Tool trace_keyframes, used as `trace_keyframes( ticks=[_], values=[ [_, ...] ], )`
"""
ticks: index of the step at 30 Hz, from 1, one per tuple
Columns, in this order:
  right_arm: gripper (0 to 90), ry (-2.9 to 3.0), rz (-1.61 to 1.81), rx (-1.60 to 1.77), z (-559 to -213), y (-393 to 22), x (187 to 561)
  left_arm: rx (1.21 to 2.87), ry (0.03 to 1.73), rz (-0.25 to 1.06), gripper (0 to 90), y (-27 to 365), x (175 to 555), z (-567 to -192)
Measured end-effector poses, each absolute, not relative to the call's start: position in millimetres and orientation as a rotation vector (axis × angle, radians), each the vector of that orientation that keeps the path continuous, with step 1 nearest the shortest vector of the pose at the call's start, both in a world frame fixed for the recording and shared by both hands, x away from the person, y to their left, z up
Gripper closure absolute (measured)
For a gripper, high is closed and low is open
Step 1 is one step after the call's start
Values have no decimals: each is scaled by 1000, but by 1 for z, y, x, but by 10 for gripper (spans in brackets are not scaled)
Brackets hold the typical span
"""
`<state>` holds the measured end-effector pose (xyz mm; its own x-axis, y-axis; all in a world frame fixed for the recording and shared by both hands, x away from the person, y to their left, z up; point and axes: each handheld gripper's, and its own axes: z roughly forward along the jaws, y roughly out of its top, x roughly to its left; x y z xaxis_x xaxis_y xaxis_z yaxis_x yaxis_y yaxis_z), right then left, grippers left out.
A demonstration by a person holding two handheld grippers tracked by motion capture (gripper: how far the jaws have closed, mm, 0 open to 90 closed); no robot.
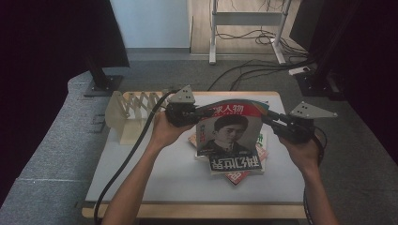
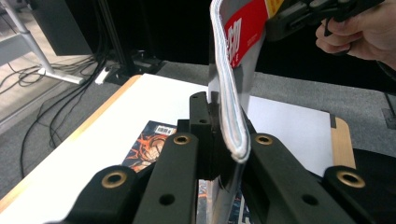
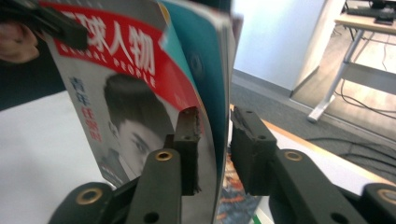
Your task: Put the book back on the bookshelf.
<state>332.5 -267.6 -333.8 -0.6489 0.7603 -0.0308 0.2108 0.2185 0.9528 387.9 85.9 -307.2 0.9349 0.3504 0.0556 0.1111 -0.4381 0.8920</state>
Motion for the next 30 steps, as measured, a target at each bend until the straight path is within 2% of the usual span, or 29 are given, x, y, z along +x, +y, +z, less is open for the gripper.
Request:
trace_keyframes(
  ticks=[14,25,30],
  values=[
    [399,1998,1263,1062,-373,-291,334,2042,370,278,856,88,389,-305],
    [216,2019,1091,1176,-410,-299,333,2069,341,316,856,85,386,-303],
    [159,2032,1034,1207,-427,-300,333,2070,350,313,856,85,387,-302]
  ],
)
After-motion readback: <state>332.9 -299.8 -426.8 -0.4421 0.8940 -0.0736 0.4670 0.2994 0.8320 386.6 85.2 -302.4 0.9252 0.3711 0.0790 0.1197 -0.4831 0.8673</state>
